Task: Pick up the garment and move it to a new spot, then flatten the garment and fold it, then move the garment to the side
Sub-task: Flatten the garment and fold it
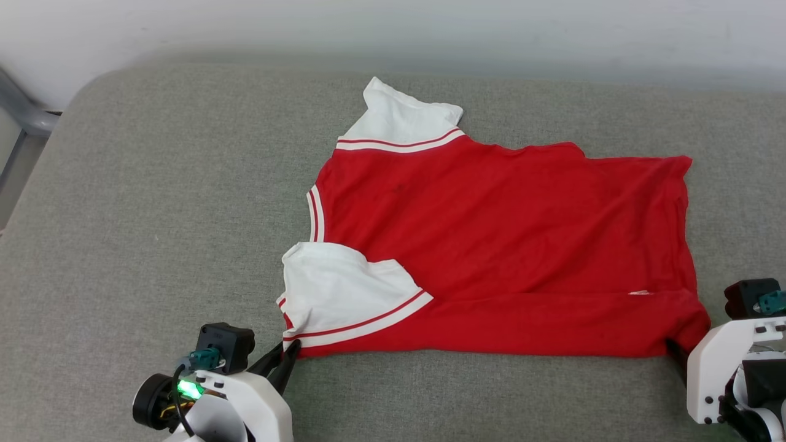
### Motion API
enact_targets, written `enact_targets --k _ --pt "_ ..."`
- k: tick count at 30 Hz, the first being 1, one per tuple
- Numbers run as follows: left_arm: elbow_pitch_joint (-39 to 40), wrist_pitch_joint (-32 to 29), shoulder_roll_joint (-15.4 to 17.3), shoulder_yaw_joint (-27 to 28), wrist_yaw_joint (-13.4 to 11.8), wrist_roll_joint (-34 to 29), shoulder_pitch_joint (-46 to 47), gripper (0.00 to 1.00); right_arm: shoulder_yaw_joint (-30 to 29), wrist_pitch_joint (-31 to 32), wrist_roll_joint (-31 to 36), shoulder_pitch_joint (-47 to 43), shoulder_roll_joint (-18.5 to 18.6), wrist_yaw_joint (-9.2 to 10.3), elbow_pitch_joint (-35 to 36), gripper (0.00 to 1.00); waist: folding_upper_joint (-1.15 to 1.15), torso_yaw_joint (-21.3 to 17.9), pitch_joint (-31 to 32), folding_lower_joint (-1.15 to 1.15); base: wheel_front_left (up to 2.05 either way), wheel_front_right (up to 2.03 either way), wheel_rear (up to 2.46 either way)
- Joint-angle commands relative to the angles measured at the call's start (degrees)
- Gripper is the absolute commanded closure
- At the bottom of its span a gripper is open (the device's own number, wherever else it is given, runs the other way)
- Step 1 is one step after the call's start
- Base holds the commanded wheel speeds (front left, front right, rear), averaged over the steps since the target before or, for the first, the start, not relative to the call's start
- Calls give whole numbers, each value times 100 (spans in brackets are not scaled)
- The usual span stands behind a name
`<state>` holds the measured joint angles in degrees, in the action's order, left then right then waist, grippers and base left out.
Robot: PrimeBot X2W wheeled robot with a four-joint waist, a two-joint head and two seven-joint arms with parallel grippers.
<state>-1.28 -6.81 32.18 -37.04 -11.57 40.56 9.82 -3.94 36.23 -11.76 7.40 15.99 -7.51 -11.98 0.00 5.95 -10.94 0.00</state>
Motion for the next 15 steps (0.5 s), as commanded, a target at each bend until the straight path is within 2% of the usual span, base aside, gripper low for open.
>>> enact_targets --k 1,4,5,7,8,15 --pt "17 19 35 -14 17 -33 41 100 31 -8 0 14 -64 5 -138 0 0 14 -41 0 0 0 0" --pt "-18 9 58 -28 10 -76 102 100 52 35 66 37 -104 5 -342 0 0 35 -115 0 0 0 0" --pt "-36 7 63 -30 7 -81 113 100 73 81 62 40 -129 5 -416 26 0 40 -132 0 0 0 0" --pt "-79 -1 67 -44 15 -97 114 100 99 148 48 34 -167 5 -530 93 0 46 -146 0 0 0 0" --pt "-104 1 66 -48 24 -92 123 100 92 155 47 22 -172 5 -573 100 0 47 -140 0 0 0 0" --pt "-310 -38 110 -104 31 -68 -3 100 -43 33 42 -35 -44 7 -655 100 0 27 137 0 0 0 0"
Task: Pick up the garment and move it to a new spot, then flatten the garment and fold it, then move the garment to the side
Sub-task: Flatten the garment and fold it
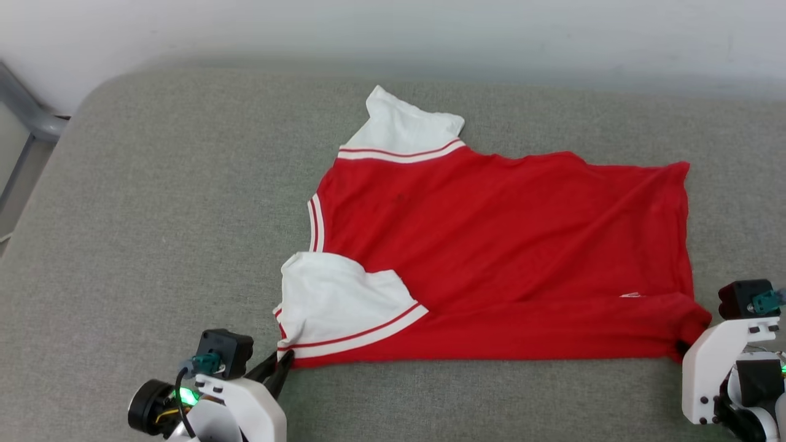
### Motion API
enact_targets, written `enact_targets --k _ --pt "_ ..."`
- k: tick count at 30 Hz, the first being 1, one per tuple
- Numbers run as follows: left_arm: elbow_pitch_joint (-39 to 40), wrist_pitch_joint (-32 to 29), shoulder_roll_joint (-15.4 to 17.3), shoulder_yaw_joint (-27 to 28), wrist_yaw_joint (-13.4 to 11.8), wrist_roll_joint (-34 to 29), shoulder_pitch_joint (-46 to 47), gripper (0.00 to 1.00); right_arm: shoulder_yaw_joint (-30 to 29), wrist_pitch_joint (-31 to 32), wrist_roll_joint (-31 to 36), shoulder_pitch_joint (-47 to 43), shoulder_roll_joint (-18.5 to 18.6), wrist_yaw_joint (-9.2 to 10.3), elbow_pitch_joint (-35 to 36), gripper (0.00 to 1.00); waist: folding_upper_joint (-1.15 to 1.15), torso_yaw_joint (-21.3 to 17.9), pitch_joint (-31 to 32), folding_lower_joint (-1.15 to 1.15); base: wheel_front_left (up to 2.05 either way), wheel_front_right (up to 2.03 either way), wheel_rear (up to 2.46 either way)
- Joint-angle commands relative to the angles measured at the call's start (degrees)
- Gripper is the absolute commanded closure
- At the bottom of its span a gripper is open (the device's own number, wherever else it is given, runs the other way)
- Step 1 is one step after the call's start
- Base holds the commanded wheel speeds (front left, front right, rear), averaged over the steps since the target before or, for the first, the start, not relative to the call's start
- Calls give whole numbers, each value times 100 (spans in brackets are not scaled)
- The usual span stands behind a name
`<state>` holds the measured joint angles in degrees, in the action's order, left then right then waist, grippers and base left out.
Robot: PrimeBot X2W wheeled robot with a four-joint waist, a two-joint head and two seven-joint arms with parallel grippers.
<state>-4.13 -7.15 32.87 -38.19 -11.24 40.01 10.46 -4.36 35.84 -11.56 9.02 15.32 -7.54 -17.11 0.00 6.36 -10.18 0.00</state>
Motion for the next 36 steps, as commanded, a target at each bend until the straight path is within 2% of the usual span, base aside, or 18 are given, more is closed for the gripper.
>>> enact_targets --k 1,7,13,21,33,34,35,36 --pt "-55 -9 47 2 3 3 -97 100 -10 73 7 -210 52 11 -113 100 0 -20 117 0 0 0 0" --pt "-162 -19 69 -122 12 37 -340 100 -92 164 -158 -392 258 12 226 100 0 -44 450 0 0 0 0" --pt "-89 -35 126 -216 -43 93 -669 100 -286 599 -275 -929 310 12 768 100 0 -46 675 0 0 0 0" --pt "-43 -61 116 -348 -23 113 -873 100 -665 1146 -128 -1663 83 12 1556 100 0 -29 683 0 0 0 0" --pt "-608 7 -164 -501 164 103 -610 100 -491 1003 108 -1581 -157 10 1298 100 0 -74 484 0 0 0 0" --pt "-659 -14 -174 -515 184 102 -590 85 -477 993 113 -1558 -162 10 1257 100 0 -76 481 0 0 0 0" --pt "-694 -16 -167 -537 206 73 -564 26 -457 947 137 -1529 -155 10 1226 80 0 -77 483 0 0 0 0" --pt "-731 10 -173 -537 192 68 -546 0 -456 879 157 -1500 -152 10 1209 0 0 -77 490 0 0 0 0"
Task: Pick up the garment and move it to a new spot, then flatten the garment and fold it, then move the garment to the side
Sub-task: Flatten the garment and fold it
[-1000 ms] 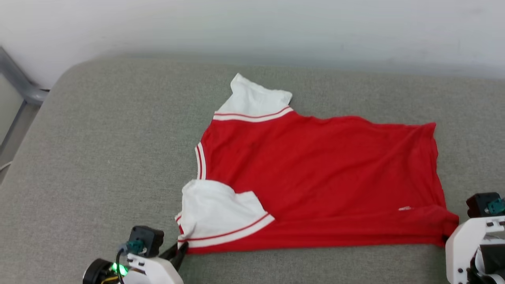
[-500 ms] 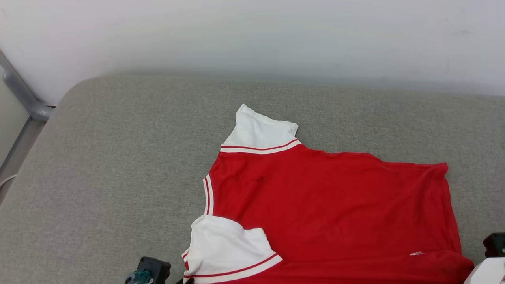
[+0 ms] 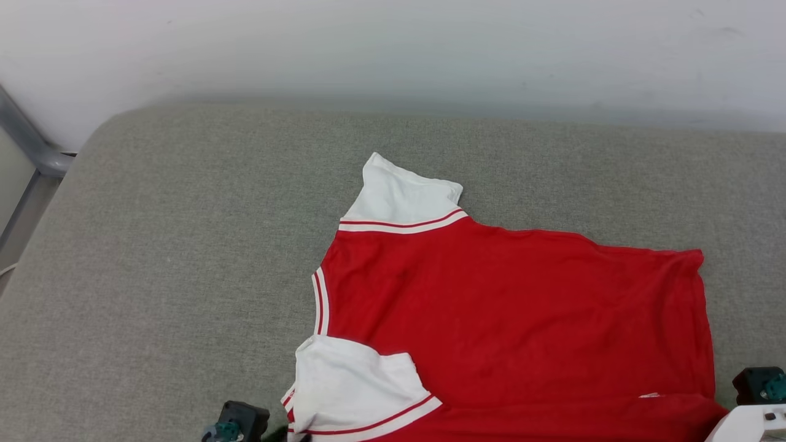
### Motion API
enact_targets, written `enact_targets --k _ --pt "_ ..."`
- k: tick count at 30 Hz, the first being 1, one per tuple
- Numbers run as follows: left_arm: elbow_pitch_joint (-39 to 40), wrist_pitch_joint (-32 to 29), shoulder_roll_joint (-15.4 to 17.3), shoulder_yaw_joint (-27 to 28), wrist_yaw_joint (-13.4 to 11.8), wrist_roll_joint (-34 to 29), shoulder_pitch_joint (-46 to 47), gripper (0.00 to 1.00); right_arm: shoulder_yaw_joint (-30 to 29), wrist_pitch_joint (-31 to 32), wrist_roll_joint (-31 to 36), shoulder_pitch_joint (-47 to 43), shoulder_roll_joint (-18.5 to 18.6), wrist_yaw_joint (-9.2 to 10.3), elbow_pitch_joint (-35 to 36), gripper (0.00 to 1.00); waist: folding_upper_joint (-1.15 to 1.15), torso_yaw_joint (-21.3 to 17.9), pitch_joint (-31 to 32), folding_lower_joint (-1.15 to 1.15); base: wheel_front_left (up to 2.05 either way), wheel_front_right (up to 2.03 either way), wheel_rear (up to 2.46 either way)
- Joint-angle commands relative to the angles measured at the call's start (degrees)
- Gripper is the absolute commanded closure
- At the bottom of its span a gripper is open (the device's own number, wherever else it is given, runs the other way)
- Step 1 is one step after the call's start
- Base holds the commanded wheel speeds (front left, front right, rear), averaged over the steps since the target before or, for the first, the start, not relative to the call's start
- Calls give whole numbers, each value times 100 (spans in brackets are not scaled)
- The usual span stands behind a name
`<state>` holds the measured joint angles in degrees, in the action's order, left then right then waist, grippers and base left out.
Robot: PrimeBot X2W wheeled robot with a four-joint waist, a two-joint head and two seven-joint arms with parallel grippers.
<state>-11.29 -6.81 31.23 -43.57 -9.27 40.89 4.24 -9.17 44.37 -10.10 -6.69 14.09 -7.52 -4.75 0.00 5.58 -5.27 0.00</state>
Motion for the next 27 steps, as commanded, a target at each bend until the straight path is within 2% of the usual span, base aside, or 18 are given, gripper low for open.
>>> enact_targets --k 1,8,12,18,21,27 --pt "-48 14 -21 15 -25 -30 85 0 11 -40 42 109 -33 7 -49 0 0 0 13 0 0 0 0" --pt "-24 409 -25 190 -119 -76 161 0 102 -481 14 337 138 8 16 0 0 -33 257 0 0 0 0" --pt "150 873 22 357 -228 -234 273 0 141 -938 -124 516 148 6 253 0 0 -52 435 0 0 0 0" --pt "517 1757 -27 773 -623 -503 438 0 380 -2013 -127 706 176 7 589 0 0 -87 555 0 0 0 0" --pt "671 2060 -159 1006 -795 -571 386 0 471 -2634 -160 723 117 8 621 0 0 -108 571 0 0 0 0" --pt "1077 2205 -450 1397 -711 -1026 215 0 410 -3846 -96 602 -309 7 570 0 0 -139 547 0 0 0 0"
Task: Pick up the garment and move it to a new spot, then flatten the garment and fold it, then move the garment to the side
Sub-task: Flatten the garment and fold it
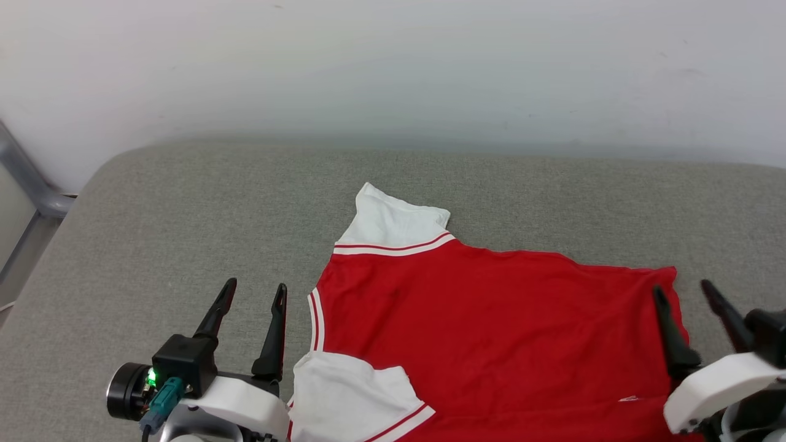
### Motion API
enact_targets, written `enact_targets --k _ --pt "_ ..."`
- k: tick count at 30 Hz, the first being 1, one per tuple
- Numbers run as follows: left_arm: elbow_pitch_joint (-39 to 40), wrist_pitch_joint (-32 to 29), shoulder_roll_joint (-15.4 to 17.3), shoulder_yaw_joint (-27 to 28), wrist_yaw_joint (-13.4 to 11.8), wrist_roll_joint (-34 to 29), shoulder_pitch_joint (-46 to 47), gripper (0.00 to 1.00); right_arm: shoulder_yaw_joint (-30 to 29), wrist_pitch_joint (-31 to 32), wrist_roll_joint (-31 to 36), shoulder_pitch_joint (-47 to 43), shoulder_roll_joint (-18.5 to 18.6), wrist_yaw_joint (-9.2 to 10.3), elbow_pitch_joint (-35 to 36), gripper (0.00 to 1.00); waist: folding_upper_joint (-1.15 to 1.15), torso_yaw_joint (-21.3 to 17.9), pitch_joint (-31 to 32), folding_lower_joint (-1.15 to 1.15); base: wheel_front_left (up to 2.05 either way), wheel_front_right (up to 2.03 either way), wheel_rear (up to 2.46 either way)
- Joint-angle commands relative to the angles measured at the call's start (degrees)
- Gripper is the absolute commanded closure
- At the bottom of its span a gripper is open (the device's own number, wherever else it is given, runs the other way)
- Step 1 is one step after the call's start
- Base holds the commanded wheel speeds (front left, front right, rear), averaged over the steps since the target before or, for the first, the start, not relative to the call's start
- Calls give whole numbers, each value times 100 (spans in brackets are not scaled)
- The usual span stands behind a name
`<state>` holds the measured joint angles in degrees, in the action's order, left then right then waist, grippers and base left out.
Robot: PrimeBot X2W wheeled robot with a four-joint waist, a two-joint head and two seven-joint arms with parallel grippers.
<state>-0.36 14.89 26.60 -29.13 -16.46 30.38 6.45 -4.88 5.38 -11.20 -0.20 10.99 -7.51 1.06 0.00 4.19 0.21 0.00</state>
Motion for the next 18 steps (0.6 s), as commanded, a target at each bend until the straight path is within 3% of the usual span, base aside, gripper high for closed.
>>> enact_targets --k 1,9,18 --pt "36 36 -39 62 62 -78 -79 0 41 -102 -48 -98 -68 5 -35 0 0 -7 -1 0 0 0 0" --pt "279 40 -623 952 697 -728 -613 0 -1 -1248 174 -200 -445 6 -343 0 0 -114 2 0 0 0 0" --pt "-11 29 -996 1504 1402 -1214 -540 0 104 -1581 238 83 -597 5 -579 0 0 -296 -318 0 0 0 0"
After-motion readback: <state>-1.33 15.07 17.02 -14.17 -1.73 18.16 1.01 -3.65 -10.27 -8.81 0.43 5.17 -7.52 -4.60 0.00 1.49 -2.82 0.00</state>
